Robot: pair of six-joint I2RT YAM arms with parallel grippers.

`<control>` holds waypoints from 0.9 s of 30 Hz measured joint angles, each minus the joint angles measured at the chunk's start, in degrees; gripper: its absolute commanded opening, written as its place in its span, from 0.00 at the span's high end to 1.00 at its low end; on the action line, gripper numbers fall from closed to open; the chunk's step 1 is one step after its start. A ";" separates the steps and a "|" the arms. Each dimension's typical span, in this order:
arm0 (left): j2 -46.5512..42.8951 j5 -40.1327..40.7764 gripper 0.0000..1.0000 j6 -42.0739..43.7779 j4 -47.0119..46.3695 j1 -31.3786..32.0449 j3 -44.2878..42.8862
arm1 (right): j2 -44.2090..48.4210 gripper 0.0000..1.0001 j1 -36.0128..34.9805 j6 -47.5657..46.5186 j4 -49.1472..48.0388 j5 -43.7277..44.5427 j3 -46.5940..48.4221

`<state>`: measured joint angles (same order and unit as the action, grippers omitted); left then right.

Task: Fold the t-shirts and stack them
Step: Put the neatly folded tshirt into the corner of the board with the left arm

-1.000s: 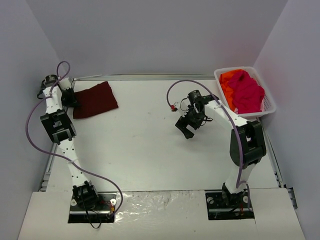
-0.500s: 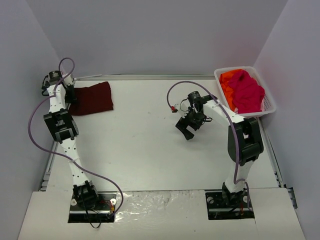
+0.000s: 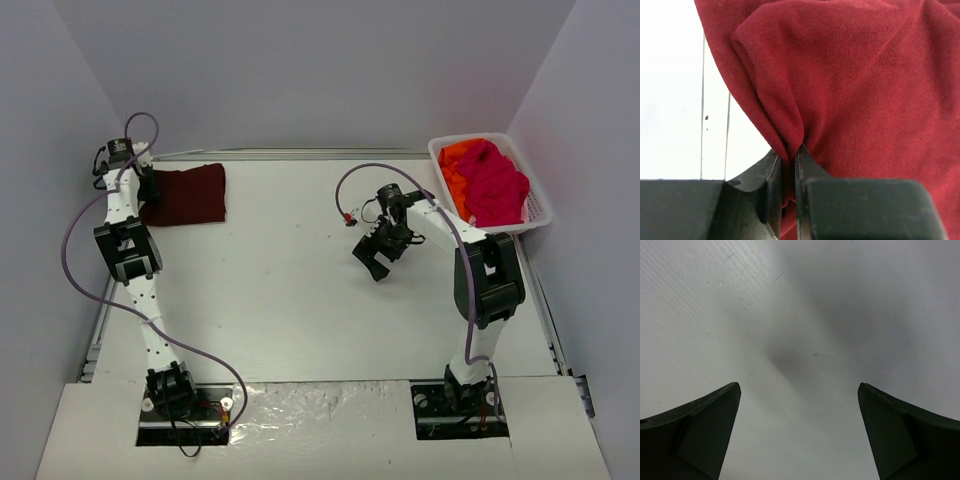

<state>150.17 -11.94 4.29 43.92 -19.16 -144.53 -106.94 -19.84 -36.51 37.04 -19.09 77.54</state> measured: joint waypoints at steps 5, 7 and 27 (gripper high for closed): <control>0.42 0.00 0.98 0.00 -0.76 0.35 0.07 | -0.42 0.00 0.04 0.00 0.00 0.07 0.00; 0.35 -0.02 0.95 0.00 -1.88 0.35 0.94 | -0.63 0.00 0.04 -0.02 0.00 0.09 0.00; -5.51 3.76 0.39 0.02 -6.38 -0.31 6.84 | -0.79 0.00 0.74 -0.07 0.00 0.11 -0.24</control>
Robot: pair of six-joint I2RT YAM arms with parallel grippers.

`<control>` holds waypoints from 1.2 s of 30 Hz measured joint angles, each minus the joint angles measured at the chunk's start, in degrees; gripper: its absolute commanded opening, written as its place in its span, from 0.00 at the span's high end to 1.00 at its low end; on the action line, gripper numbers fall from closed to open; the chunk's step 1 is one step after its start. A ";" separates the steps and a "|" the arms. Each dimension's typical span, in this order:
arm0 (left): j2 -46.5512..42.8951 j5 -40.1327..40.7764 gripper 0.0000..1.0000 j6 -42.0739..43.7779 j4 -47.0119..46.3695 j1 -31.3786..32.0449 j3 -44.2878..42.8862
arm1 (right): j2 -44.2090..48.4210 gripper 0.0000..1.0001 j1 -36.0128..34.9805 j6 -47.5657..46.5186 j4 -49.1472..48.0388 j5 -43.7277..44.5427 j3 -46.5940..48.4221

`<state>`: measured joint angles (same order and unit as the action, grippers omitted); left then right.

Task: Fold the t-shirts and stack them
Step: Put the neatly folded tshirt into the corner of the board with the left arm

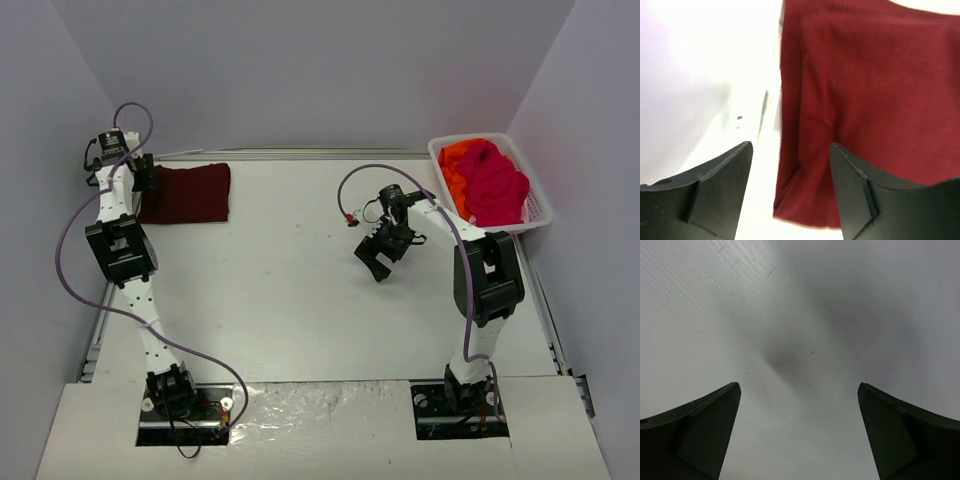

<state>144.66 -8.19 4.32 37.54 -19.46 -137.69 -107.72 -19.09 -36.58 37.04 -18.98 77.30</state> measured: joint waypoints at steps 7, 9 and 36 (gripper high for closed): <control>-19.87 0.22 0.37 1.11 0.20 0.00 5.60 | 0.37 0.00 2.36 -0.52 0.09 -2.43 0.00; -27.34 -1.03 0.36 1.38 0.70 0.04 5.57 | 1.22 0.00 3.98 -0.90 0.09 -3.93 0.00; -94.68 -20.98 0.06 -1.70 -16.39 11.13 85.70 | 22.77 0.00 18.67 10.47 -11.02 -11.02 -5.33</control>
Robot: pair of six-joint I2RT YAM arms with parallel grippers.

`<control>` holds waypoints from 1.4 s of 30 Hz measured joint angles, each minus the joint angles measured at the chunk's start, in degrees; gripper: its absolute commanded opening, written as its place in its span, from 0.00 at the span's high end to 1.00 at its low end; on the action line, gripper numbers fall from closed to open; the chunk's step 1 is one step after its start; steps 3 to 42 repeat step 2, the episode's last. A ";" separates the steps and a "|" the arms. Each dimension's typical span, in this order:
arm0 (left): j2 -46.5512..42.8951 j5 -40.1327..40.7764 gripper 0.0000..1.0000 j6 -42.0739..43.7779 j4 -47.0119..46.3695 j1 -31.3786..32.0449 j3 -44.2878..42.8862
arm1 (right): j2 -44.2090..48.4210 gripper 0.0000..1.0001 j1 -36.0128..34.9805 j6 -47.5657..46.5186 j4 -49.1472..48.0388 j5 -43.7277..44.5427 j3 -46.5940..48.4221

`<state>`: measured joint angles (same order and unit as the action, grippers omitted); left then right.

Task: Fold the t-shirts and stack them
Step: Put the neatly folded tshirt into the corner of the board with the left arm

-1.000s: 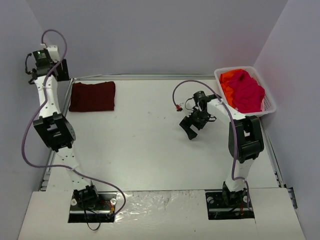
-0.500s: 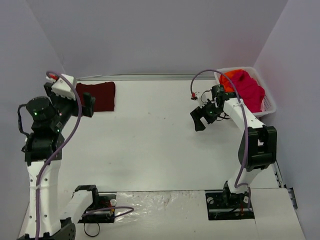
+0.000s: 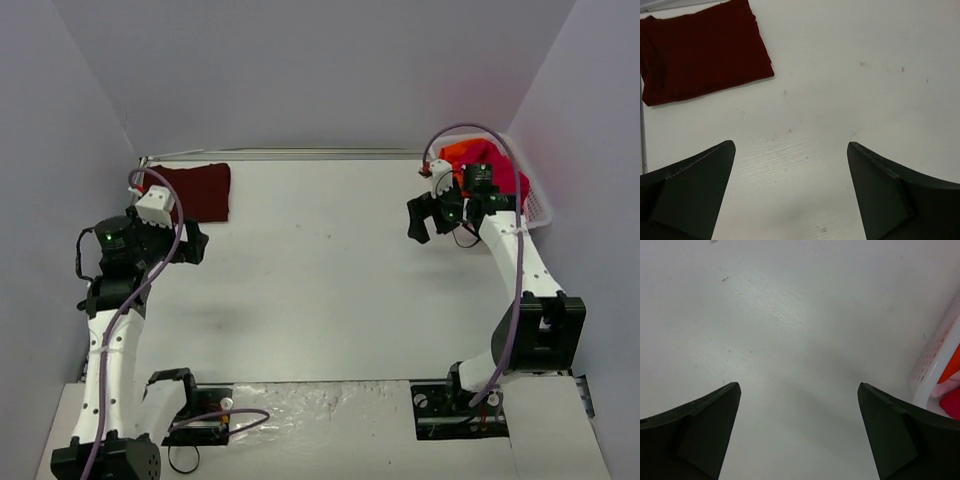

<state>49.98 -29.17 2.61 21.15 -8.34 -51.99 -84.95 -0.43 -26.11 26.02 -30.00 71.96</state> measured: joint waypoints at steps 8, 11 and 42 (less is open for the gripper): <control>-1.11 -0.61 0.06 -0.35 -1.22 -0.26 -0.11 | -0.02 0.00 0.59 0.20 -0.22 -0.24 -0.02; -1.11 -0.61 0.06 -0.35 -1.22 -0.26 -0.11 | -0.02 0.00 0.59 0.20 -0.22 -0.24 -0.02; -1.11 -0.61 0.06 -0.35 -1.22 -0.26 -0.11 | -0.02 0.00 0.59 0.20 -0.22 -0.24 -0.02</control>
